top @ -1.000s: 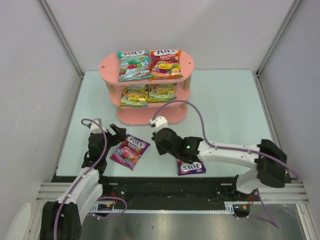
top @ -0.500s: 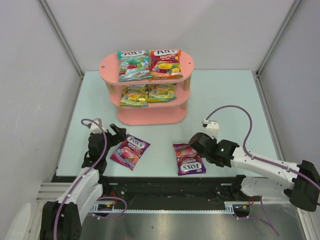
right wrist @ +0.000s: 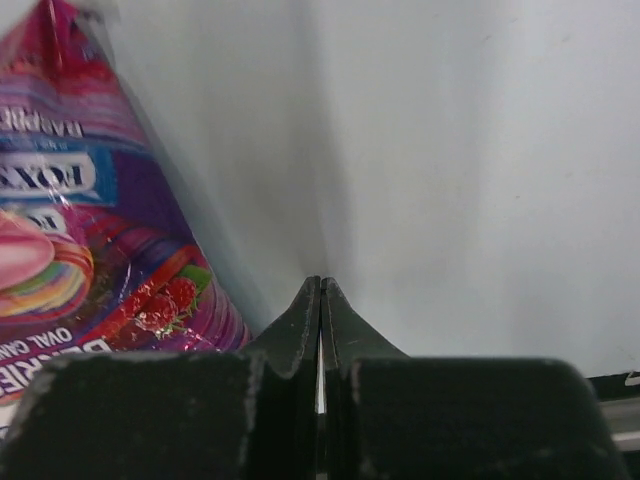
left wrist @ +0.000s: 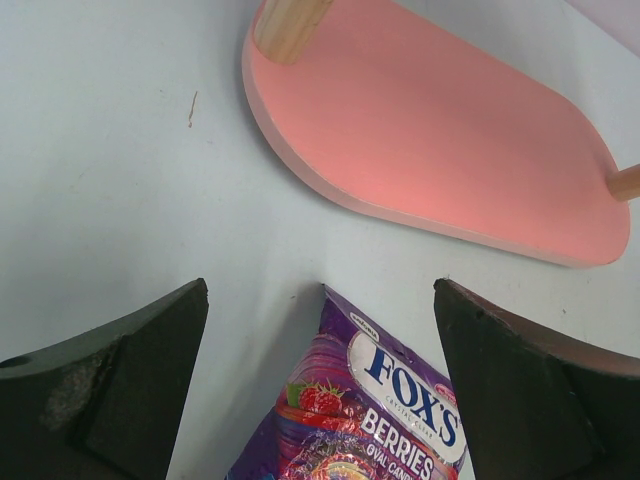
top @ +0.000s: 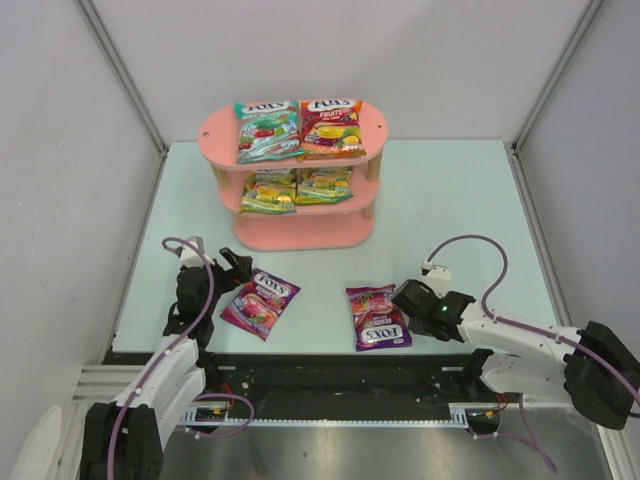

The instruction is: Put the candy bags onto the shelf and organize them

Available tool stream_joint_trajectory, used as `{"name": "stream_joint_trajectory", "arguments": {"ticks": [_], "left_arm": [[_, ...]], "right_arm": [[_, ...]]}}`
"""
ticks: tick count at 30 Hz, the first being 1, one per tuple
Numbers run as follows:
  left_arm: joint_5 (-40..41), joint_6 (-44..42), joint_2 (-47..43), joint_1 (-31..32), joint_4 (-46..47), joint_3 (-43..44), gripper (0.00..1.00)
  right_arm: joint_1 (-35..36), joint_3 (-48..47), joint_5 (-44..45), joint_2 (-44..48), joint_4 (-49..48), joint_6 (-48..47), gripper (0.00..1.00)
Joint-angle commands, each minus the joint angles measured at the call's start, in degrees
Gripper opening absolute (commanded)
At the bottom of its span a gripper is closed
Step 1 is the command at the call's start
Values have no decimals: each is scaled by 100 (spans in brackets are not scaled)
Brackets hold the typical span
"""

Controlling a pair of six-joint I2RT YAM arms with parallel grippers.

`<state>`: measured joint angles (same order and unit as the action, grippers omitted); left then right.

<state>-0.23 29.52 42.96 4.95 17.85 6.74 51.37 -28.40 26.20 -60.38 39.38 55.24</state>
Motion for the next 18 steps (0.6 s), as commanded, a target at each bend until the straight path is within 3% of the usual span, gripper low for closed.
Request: {"name": "stream_joint_trajectory", "arguments": {"ticks": [1,8,18], "left_arm": [[-3,28,-60,-38,123,99,100],[-3,28,-60,-47,123,90,100],[-21,28,-51,-47,140,90,100]], "right_arm": [[363,45,-203,-255,-448,-75,0],[1198,45,-361,-535,-667,171,0],[1718,-60,-818,-1010,-1616,198,0]]}}
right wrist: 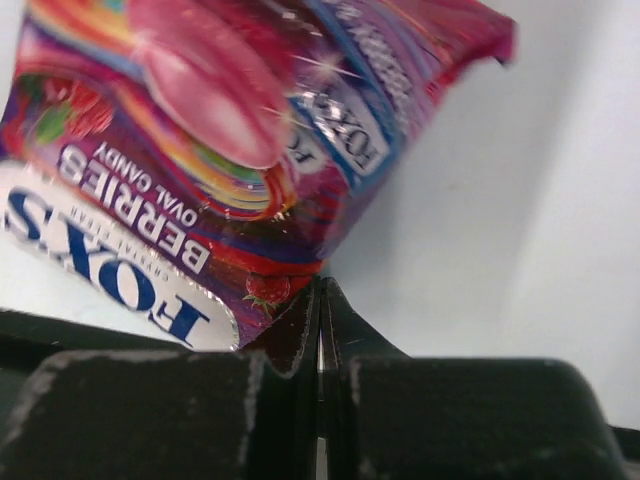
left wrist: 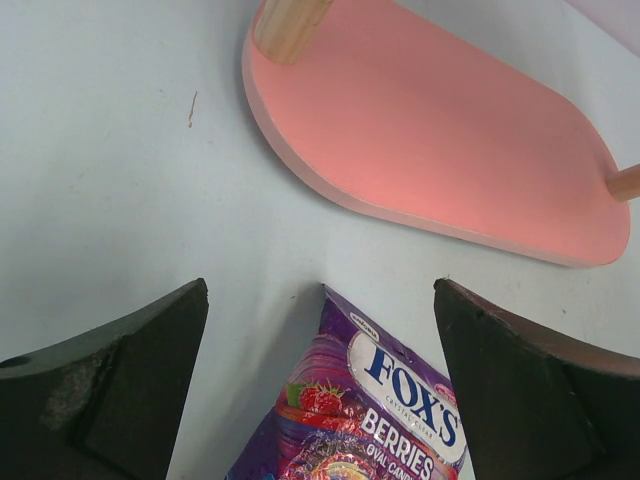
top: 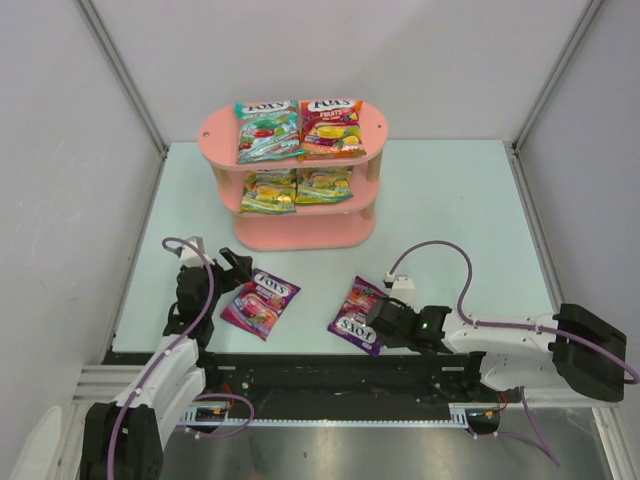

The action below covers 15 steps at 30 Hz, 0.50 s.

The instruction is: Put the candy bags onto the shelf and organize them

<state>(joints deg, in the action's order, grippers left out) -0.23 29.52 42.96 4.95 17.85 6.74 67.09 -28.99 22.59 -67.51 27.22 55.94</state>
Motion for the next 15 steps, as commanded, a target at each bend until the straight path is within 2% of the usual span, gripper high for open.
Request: {"name": "stream_joint_trajectory", "arguments": {"ticks": [1,15], "left_arm": [[-12,28,-42,-47,131,90,100],[-12,28,-16,-47,149,99,100]], "right_arm": [[155,-79,-483,-359,-454,110,0],[612,-994,-844,-1510,-1210,-320,0]]}}
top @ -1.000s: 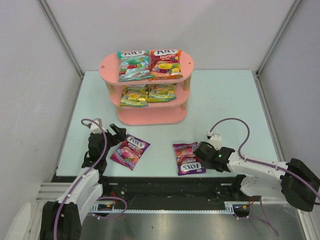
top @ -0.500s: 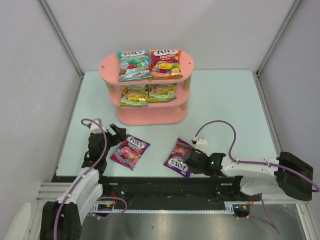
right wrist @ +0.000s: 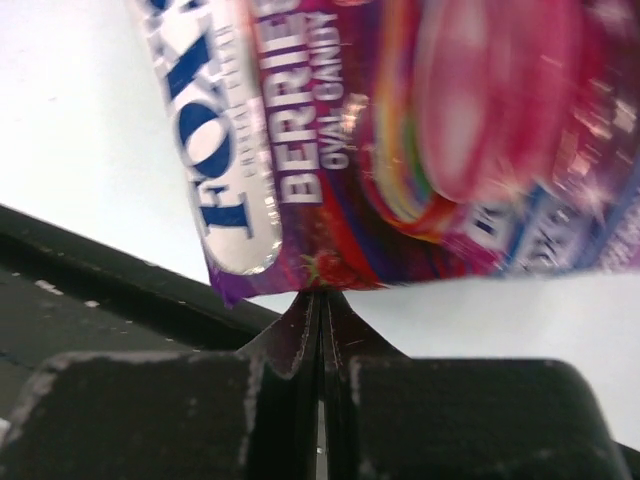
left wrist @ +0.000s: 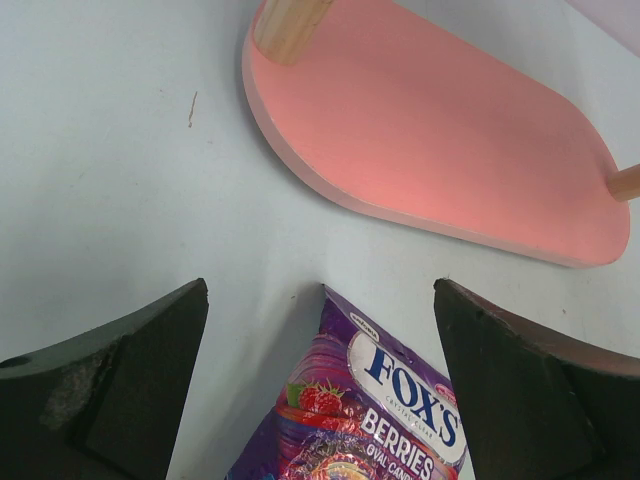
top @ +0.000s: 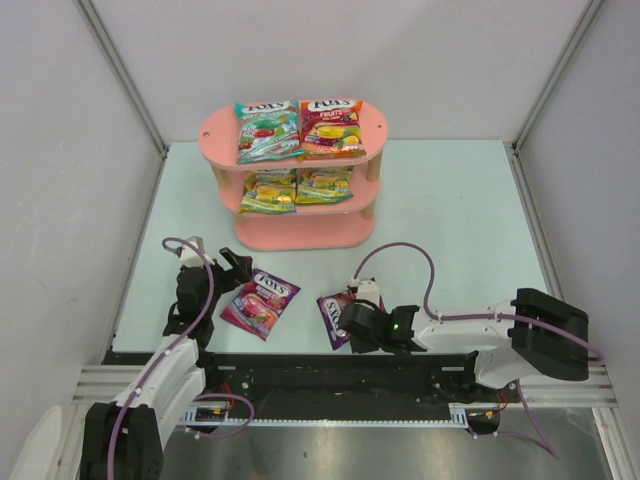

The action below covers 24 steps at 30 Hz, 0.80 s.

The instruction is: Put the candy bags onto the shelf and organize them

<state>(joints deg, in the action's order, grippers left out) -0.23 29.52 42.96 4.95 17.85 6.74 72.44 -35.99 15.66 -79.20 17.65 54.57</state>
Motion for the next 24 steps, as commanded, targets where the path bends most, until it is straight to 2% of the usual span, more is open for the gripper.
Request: {"name": "stream_joint_trajectory", "arguments": {"ticks": [1,11,24], "left_arm": [[-12,28,-24,-47,140,99,100],[-12,28,28,-47,158,117,100],[-21,28,63,-47,167,126,100]], "right_arm": [[86,-364,-142,-411,-297,-270,0],[-142,-1191,-28,-1247,-613,-824,0],[-1197,-1578,-449,-1616,-1202,-1598,0]]}}
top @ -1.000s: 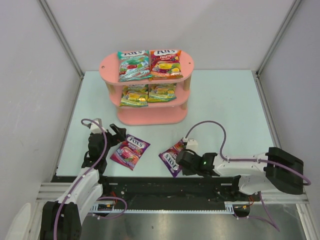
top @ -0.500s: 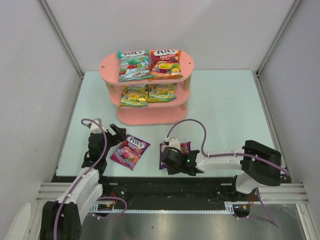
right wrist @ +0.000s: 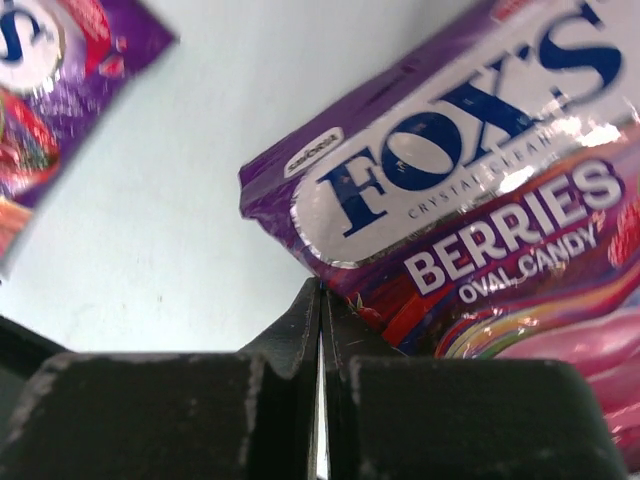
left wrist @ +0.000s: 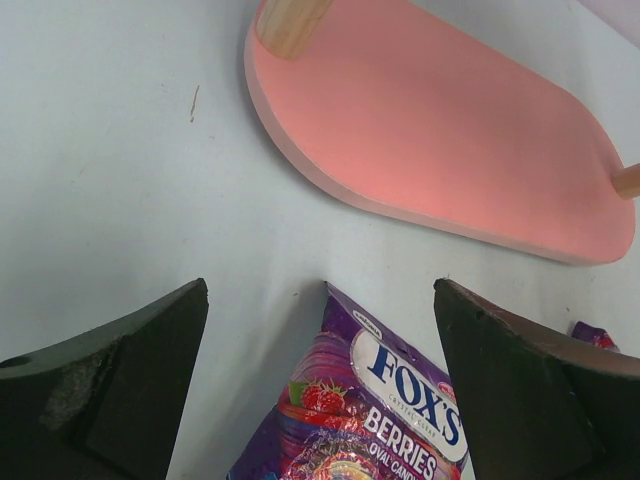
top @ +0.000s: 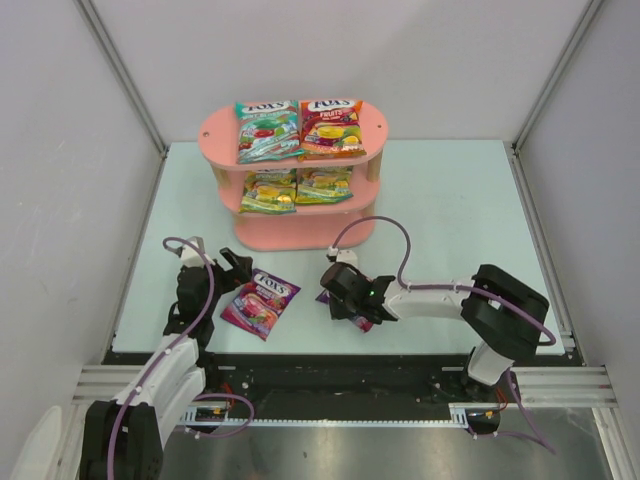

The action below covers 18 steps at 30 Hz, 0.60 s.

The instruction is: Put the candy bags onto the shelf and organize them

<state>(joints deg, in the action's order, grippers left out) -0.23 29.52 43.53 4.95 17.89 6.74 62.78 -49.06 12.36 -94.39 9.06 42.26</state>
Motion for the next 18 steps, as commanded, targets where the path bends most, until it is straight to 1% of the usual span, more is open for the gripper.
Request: {"name": "stream_joint_trajectory", "arguments": {"ticks": [1,5,8,12,14,18], "left_arm": [[-30,28,-2,-38,162,126,99],[-12,28,-2,-47,162,126,100],[-12,28,-2,-47,153,126,100],[-4,28,-2,-47,153,134,100],[-3,19,-28,-47,127,126,100],[-292,-77,-292,-38,311,20,100]], "right_arm": [[-292,-288,-172,-115,-413,-411,0],[-556,-306,-410,77,-607,-674,0],[-557,-306,-261,368,-467,-850,0],[-513,-262,362,1096,-10,-1088,1],[-591,-122,495,1396,210,-1045,2],[-1100,282,548,2291,500,-939,4]]}}
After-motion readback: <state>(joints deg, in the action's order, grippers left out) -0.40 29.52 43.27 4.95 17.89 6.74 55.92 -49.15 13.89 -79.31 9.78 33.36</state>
